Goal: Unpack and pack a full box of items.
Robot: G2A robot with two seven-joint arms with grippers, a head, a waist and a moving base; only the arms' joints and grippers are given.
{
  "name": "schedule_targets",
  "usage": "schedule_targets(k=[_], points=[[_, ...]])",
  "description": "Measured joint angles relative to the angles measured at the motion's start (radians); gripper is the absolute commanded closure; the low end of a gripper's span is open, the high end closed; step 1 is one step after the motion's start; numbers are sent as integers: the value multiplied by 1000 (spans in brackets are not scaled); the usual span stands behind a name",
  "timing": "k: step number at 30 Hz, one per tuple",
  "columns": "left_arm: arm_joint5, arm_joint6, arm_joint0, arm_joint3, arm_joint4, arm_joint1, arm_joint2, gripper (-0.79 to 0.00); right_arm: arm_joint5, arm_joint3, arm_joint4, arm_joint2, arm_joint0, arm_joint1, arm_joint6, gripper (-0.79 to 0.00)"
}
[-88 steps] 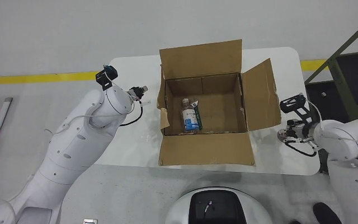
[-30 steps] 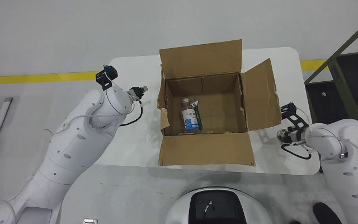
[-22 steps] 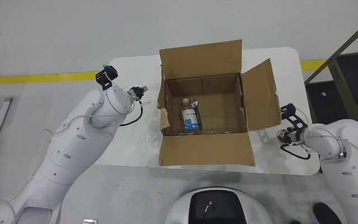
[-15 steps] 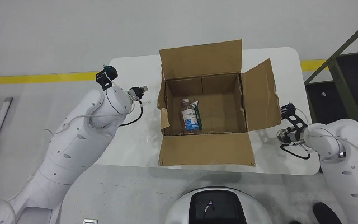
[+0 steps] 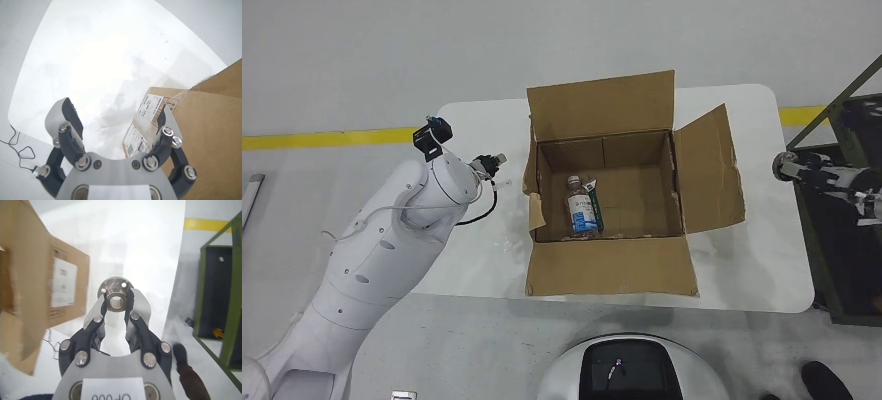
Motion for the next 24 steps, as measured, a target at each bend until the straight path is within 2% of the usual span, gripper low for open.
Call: schedule_targets(k=[5,10,17,20,24], points=[[0,0,0,0,0,0,0,-785,-10,-51,209,34,47,9,-11,0],[0,0,0,0,0,0,0,-785,-46,-57,302,-63,109,21,9,0],[0,0,0,0,0,0,0,-785,-28,-3,240,-357,206,21,-3,0],[0,0,0,0,0,0,0,-785,-22,40,142,-507,259,16,-21,0],[0,0,0,0,0,0,0,-785,12,131,-67,-742,337,-1,-41,0]])
